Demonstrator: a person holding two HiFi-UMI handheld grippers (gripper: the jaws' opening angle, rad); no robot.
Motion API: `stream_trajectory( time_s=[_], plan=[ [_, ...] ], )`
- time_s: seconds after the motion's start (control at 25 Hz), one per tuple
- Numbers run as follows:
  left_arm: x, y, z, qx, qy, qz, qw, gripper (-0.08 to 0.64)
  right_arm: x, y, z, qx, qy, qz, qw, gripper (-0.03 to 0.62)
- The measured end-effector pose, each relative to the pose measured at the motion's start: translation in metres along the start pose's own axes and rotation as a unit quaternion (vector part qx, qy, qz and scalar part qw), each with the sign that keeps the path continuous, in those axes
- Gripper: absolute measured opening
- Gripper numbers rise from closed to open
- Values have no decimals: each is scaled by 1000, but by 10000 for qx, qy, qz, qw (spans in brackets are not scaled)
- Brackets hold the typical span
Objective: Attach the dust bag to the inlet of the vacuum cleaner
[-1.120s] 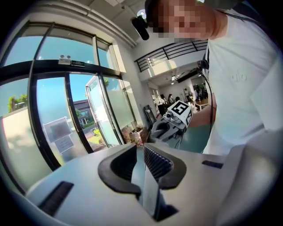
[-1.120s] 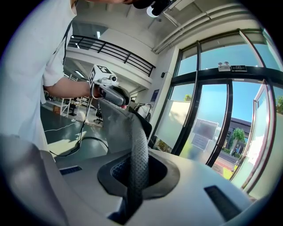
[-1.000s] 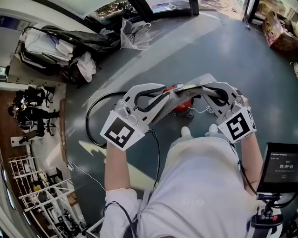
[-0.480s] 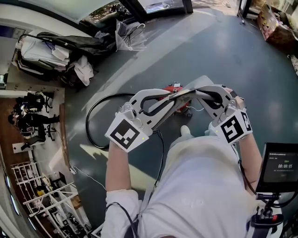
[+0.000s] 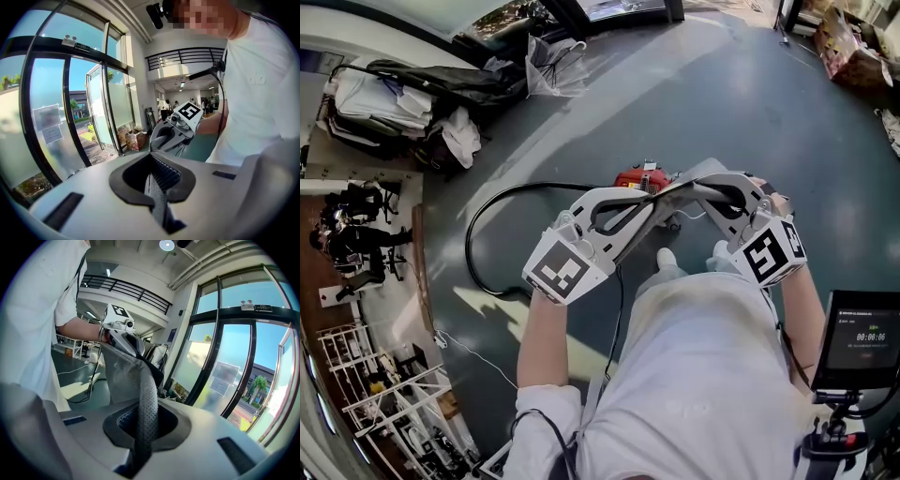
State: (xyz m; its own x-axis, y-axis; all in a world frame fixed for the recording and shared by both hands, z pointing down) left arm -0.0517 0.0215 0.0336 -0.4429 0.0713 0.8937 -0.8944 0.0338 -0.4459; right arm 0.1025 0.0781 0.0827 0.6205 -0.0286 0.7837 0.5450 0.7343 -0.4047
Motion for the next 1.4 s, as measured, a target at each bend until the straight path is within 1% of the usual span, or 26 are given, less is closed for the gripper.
stream_trajectory(
  time_s=[0.12, 0.2, 0.28, 0.4, 0.56, 0.64, 0.76, 0.84, 1.12, 1.24, 1.32, 1.4],
  plan=[
    [10, -4, -3, -51, 85, 23, 9999, 11, 8, 2, 5, -287, 30, -74, 9996, 20],
    [15, -6, -2, -62, 165, -10, 9998, 11, 12, 6, 0, -497, 19, -189, 9986, 21],
    [18, -10, 0, -70, 255, -87, 9996, 11, 15, 11, -10, -747, 97, -194, 9970, 23],
    [22, -15, 2, -108, 415, -308, 9986, 11, 15, 18, -23, -1190, 317, -122, 9923, 25],
    [26, -18, 9, -321, 527, -653, 9960, 11, 14, 19, -47, -1730, 602, -42, 9831, 25],
    [25, -17, 14, -413, 542, -786, 9946, 11, 9, 16, -61, -2008, 793, 94, 9764, 26],
    [23, -15, 19, -598, 508, -907, 9928, 11, 1, 13, -76, -2437, 1293, 467, 9601, 26],
    [23, -15, 19, -675, 504, -960, 9918, 11, -1, 11, -84, -2614, 1576, 608, 9503, 27],
    [24, -3, 25, -983, 545, -1149, 9870, 11, -19, -3, -105, -2987, 2279, 916, 9222, 29],
    [29, 12, 31, -1094, 603, -1174, 9852, 11, -35, -6, -110, -3147, 2514, 1092, 9088, 47],
    [33, 22, 35, -1177, 697, -1196, 9834, 11, -45, -5, -118, -3142, 2654, 1184, 9038, 49],
    [37, 26, 35, -1241, 716, -1169, 9828, 11, -53, -3, -129, -3081, 2737, 1237, 9027, 49]
  ],
)
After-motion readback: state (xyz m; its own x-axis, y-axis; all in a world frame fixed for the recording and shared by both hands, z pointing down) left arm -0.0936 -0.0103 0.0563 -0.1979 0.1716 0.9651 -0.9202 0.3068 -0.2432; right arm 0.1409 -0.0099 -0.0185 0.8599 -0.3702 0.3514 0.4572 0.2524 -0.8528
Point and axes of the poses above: the fingertips, and each gripper's own axes: y backward along the fingers, z to its left, x out of its underside, the point moved 7 cm from there along y, backward along the fingers, and after that the axes turned 10 degrees about y, right-handed, at the moved point
